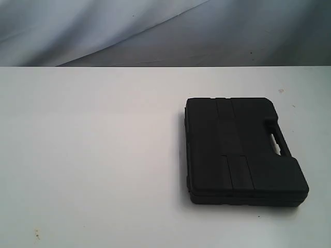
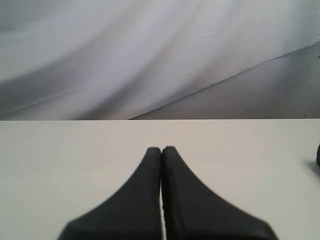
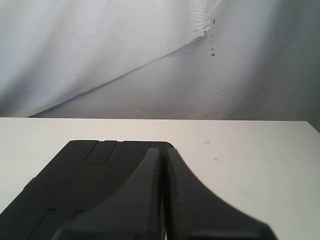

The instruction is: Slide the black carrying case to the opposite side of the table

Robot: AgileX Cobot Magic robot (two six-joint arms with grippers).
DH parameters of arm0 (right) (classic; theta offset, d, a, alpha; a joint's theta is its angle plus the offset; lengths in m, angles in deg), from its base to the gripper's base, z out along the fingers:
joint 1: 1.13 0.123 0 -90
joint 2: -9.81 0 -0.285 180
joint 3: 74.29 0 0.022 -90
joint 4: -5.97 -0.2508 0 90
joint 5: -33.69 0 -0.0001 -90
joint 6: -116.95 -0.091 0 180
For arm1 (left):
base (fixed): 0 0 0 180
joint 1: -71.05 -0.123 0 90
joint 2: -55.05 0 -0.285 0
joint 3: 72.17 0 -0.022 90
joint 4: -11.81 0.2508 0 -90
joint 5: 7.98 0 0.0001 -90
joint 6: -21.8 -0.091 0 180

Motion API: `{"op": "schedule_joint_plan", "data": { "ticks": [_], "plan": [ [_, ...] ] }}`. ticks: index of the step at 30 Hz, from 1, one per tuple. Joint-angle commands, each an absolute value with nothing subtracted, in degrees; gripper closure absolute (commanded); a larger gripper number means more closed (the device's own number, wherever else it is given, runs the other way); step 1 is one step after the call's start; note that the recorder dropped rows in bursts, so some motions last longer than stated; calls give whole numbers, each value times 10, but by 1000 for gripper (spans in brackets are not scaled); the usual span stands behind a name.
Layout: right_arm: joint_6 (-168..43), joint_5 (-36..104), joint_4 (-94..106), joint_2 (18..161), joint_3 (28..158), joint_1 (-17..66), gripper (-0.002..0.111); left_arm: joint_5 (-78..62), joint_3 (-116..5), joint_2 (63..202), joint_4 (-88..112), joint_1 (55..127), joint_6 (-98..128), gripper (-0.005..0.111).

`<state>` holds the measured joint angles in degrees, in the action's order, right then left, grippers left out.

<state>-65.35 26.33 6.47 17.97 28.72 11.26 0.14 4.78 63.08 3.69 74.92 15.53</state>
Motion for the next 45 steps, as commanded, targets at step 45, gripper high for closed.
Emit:
{"op": "schedule_joint_plan", "data": {
  "ticks": [45],
  "plan": [
    [-631, 225, -140, 274, 414, 109, 108, -4, 50, 628, 37, 751, 156, 107]
  ]
}}
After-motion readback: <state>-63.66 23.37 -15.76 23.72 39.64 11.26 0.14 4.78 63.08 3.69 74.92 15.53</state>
